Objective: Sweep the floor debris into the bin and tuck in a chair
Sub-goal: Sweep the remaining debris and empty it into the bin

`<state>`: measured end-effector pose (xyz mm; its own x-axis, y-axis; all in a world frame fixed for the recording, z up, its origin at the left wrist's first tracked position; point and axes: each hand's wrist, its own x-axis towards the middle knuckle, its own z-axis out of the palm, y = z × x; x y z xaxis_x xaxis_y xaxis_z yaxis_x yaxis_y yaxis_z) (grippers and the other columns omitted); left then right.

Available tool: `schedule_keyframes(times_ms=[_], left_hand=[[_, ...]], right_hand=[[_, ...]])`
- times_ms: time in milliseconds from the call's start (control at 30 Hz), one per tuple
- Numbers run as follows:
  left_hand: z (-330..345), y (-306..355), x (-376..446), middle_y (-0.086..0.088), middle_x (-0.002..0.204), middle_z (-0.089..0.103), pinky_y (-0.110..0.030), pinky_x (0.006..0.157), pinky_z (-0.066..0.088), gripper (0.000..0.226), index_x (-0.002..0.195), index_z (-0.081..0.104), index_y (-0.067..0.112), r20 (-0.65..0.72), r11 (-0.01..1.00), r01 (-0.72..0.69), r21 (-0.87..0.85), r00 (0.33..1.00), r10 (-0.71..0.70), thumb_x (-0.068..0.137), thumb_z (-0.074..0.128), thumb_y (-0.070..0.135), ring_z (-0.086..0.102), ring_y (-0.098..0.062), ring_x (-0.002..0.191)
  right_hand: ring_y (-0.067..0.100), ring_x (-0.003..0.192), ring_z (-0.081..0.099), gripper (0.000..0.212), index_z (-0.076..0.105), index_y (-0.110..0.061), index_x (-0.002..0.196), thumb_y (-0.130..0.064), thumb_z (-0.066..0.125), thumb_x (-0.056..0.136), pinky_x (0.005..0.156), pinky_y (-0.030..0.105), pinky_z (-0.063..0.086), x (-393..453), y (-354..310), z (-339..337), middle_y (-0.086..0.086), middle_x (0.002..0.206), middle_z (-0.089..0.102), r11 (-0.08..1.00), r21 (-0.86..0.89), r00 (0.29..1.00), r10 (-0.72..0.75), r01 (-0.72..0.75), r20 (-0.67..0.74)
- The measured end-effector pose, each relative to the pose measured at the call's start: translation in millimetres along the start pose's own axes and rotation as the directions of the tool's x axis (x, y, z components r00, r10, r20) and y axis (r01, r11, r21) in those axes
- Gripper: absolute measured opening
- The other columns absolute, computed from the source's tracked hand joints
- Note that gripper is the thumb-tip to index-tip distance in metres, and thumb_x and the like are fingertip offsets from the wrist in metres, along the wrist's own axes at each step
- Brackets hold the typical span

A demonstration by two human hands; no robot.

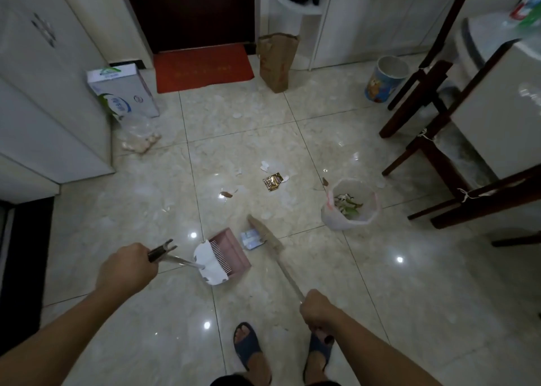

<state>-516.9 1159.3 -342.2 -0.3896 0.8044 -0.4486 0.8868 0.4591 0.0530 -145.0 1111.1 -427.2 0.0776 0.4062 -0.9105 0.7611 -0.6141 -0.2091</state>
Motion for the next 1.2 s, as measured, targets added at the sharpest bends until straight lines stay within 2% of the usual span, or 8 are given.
schedule_keyframes(times_ms=[100, 200, 267, 433, 700, 867, 1033, 1200], left_hand=[[5, -6, 9, -0.002, 0.051, 0.056, -0.023, 0.045, 0.035, 0.02, 0.062, 0.061, 0.016, -0.012, 1.0, 0.005, 0.0, 1.0, -0.005, 0.08, 0.063, 0.023, 0.052, -0.019, 0.045], [3, -11, 17, -0.001, 0.051, 0.054, -0.022, 0.043, 0.033, 0.014, 0.066, 0.062, 0.016, -0.01, 1.0, 0.002, 0.021, 1.0, -0.002, 0.078, 0.063, 0.022, 0.05, -0.017, 0.043], [1, -12, 22, -0.001, 0.051, 0.055, -0.022, 0.043, 0.032, 0.011, 0.067, 0.062, 0.016, -0.008, 1.0, -0.009, 0.025, 1.0, 0.009, 0.077, 0.062, 0.021, 0.051, -0.018, 0.044], [-4, -12, 35, -0.002, 0.057, 0.057, -0.024, 0.049, 0.041, 0.006, 0.073, 0.064, 0.016, 0.0, 1.0, -0.01, 0.012, 1.0, 0.01, 0.073, 0.061, 0.021, 0.058, -0.024, 0.053], [-9, -11, 30, -0.002, 0.052, 0.06, -0.023, 0.046, 0.04, 0.018, 0.06, 0.06, 0.017, 0.02, 0.996, 0.027, -0.08, 0.999, -0.026, 0.076, 0.062, 0.024, 0.059, -0.021, 0.048], [-7, 14, 25, -0.004, 0.05, 0.059, -0.021, 0.044, 0.036, 0.027, 0.055, 0.056, 0.015, 0.036, 0.985, 0.071, -0.16, 0.997, -0.066, 0.079, 0.064, 0.024, 0.057, -0.02, 0.045], [-9, 44, 33, -0.005, 0.048, 0.06, -0.021, 0.044, 0.037, 0.026, 0.056, 0.058, 0.015, 0.032, 0.97, 0.117, -0.212, 0.993, -0.112, 0.079, 0.065, 0.022, 0.058, -0.021, 0.043], [-24, 74, 49, -0.007, 0.049, 0.059, -0.023, 0.045, 0.039, 0.022, 0.054, 0.056, 0.016, -0.001, 0.935, 0.226, -0.273, 0.972, -0.235, 0.074, 0.065, 0.016, 0.057, -0.024, 0.045]], right_hand=[[0.019, 0.066, 0.05, 0.007, 0.049, -0.006, 0.097, -0.008, 0.051, 0.09, 0.054, 0.025, 0.042, -1, -10, 12, 0.012, 0.09, 0.052, 1.0, -0.028, 0.999, -0.002, 0.003, 0.032], [0.018, 0.057, 0.048, 0.021, 0.058, 0.007, 0.106, 0.001, 0.052, 0.087, 0.053, 0.028, 0.043, -7, -15, 20, 0.015, 0.086, 0.055, 1.0, -0.023, 0.995, 0.007, -0.005, 0.097], [0.018, 0.053, 0.046, 0.022, 0.056, 0.003, 0.108, 0.001, 0.047, 0.088, 0.051, 0.028, 0.044, -13, -19, 23, 0.014, 0.081, 0.053, 0.999, 0.034, 0.992, 0.006, -0.01, 0.123], [0.019, 0.04, 0.044, 0.015, 0.053, 0.0, 0.077, 0.006, 0.042, 0.087, 0.04, 0.024, 0.035, -37, -32, 10, 0.014, 0.059, 0.048, 0.994, 0.107, 0.979, 0.007, -0.029, 0.202], [0.012, 0.03, 0.036, 0.024, 0.054, -0.009, 0.061, 0.002, 0.041, 0.078, 0.038, 0.021, 0.027, -64, -21, -36, 0.003, 0.043, 0.045, 0.978, 0.201, 0.992, -0.068, 0.046, 0.103], [0.015, 0.035, 0.031, 0.023, 0.046, -0.014, 0.061, -0.005, 0.04, 0.082, 0.038, 0.02, 0.025, -60, -25, -86, 0.005, 0.05, 0.039, 0.959, 0.279, 0.999, -0.048, 0.042, 0.015], [0.015, 0.039, 0.037, 0.021, 0.042, -0.013, 0.067, 0.0, 0.034, 0.081, 0.039, 0.02, 0.03, -24, -31, -136, 0.007, 0.055, 0.042, 0.977, 0.195, 0.986, -0.051, 0.082, -0.158], [0.017, 0.044, 0.042, 0.023, 0.046, -0.009, 0.072, -0.005, 0.032, 0.09, 0.041, 0.021, 0.032, 19, -52, -188, 0.011, 0.062, 0.047, 0.977, 0.168, 0.978, -0.096, 0.128, -0.186]])
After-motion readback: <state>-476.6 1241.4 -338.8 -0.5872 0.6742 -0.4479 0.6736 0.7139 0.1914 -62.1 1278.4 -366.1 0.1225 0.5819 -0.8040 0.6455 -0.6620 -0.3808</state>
